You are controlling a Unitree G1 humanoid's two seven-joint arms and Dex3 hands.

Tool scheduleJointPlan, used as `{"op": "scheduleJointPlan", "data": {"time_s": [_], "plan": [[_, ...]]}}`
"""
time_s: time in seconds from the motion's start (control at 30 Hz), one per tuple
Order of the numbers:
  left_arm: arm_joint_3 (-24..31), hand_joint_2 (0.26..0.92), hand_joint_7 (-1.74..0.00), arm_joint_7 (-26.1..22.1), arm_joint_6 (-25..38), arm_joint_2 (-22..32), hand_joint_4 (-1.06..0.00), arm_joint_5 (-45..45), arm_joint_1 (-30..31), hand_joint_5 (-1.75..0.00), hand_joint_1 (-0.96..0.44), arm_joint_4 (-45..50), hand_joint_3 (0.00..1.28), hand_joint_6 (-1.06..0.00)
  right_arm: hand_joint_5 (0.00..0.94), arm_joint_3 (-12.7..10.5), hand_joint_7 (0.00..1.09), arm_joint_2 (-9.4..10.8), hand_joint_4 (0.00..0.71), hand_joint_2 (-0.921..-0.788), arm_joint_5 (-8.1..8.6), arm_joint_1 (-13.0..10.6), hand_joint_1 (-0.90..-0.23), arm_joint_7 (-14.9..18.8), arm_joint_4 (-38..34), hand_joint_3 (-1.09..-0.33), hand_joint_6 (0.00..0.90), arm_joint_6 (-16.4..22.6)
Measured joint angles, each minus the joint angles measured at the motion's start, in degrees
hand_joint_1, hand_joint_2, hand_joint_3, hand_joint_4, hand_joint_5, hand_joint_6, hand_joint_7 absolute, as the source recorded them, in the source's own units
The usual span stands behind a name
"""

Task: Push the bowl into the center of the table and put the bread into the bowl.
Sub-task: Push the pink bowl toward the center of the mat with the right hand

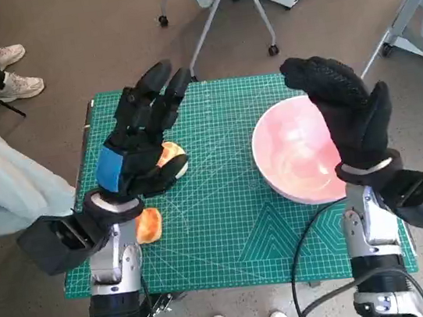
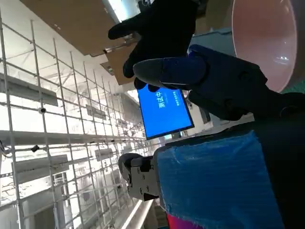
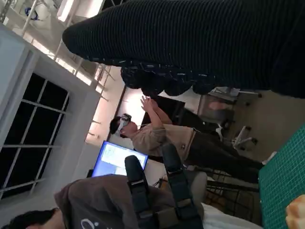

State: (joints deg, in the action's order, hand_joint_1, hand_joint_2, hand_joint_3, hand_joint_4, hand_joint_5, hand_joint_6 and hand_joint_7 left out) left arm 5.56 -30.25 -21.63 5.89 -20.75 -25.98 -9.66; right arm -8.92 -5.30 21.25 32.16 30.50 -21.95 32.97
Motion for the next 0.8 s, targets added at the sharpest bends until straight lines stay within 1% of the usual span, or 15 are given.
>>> {"op": "scheduleJointPlan", "data": {"time_s": [0.1, 0.17, 0.23, 0.27, 0.3, 0.33, 0.37, 0.43, 0.57, 0.67, 0.8], "plan": [[0.0, 0.921, -0.49, 0.0, 0.0, 0.0, -0.19, 0.0, 0.0, -0.01, -0.50, 0.0, 0.31, 0.00, 0.002, -0.5, 0.57, -0.3, 0.188, -0.921, 0.26, 0.0, -0.659, 0.2, -0.4, -0.748, 0.044, 0.3], [-0.1, 0.921, -0.50, 0.0, 0.0, -0.1, -0.19, 0.0, 0.0, -0.01, -0.50, 0.0, 0.31, 0.00, 0.003, -1.3, 0.53, -0.9, 0.192, -0.921, 1.03, 0.0, -0.656, 0.8, -1.1, -0.739, 0.066, 0.7], [-0.1, 0.921, -0.50, 0.0, 0.0, -0.1, -0.19, 0.0, 0.1, -0.01, -0.50, 0.0, 0.31, 0.00, 0.002, -2.5, 0.47, -1.8, 0.197, -0.921, 1.65, 0.2, -0.653, 1.6, -2.7, -0.730, 0.100, 1.3], [-0.1, 0.921, -0.50, 0.0, 0.0, -0.1, -0.19, 0.1, 0.1, -0.01, -0.50, 0.0, 0.31, 0.00, 0.001, -3.2, 0.42, -2.5, 0.200, -0.921, 1.93, 0.3, -0.657, 2.0, -3.8, -0.724, 0.128, 1.6], [-0.1, 0.921, -0.50, 0.0, 0.0, -0.1, -0.19, 0.1, 0.1, -0.01, -0.50, 0.0, 0.31, 0.00, 0.001, -3.2, 0.42, -2.5, 0.200, -0.921, 1.93, 0.3, -0.657, 2.0, -3.8, -0.724, 0.128, 1.6], [0.0, 0.921, -0.50, 0.2, 0.0, 0.1, -0.19, 0.1, 0.4, -0.01, -0.50, 0.0, 0.31, 0.00, 0.002, -6.1, 0.40, -4.9, 0.184, -0.921, 3.28, 0.7, -0.648, 2.5, -7.9, -0.765, 0.128, 3.1], [0.0, 0.921, -0.50, 0.2, 0.0, 0.1, -0.19, 0.1, 0.4, -0.01, -0.50, 0.0, 0.31, 0.00, 0.001, -6.6, 0.37, -5.1, 0.170, -0.921, 2.57, 1.2, -0.633, 1.5, -9.8, -0.807, 0.132, 4.6], [-0.1, 0.921, -0.50, 0.2, 0.0, -0.1, -0.19, 0.1, 0.4, -0.01, -0.51, 0.0, 0.31, 0.00, 0.001, -7.9, 0.34, -5.9, 0.157, -0.921, 1.28, 2.2, -0.618, -0.7, -13.4, -0.852, 0.128, 6.7], [-0.2, 0.921, -0.50, 0.1, 0.0, -0.1, -0.19, 0.1, 0.4, -0.01, -0.52, 0.0, 0.31, 0.00, 0.000, -10.9, 0.27, -8.2, 0.147, -0.921, -0.24, 3.9, -0.603, -5.9, -21.8, -0.905, 0.147, 9.8], [-0.1, 0.921, -0.50, 0.1, 0.0, 0.0, -0.19, 0.1, 0.5, -0.01, -0.52, 0.0, 0.31, 0.00, 0.000, -13.0, 0.26, -10.2, 0.141, -0.921, -0.54, 5.2, -0.597, -9.1, -28.2, -0.919, 0.154, 10.9], [-0.1, 0.921, -0.50, 0.1, 0.0, 0.0, -0.19, 0.1, 0.5, -0.01, -0.52, 0.0, 0.31, 0.00, 0.000, -15.7, 0.24, -12.3, 0.097, -0.921, -0.44, 6.9, -0.598, -11.1, -36.2, -0.926, 0.147, 10.8]]}}
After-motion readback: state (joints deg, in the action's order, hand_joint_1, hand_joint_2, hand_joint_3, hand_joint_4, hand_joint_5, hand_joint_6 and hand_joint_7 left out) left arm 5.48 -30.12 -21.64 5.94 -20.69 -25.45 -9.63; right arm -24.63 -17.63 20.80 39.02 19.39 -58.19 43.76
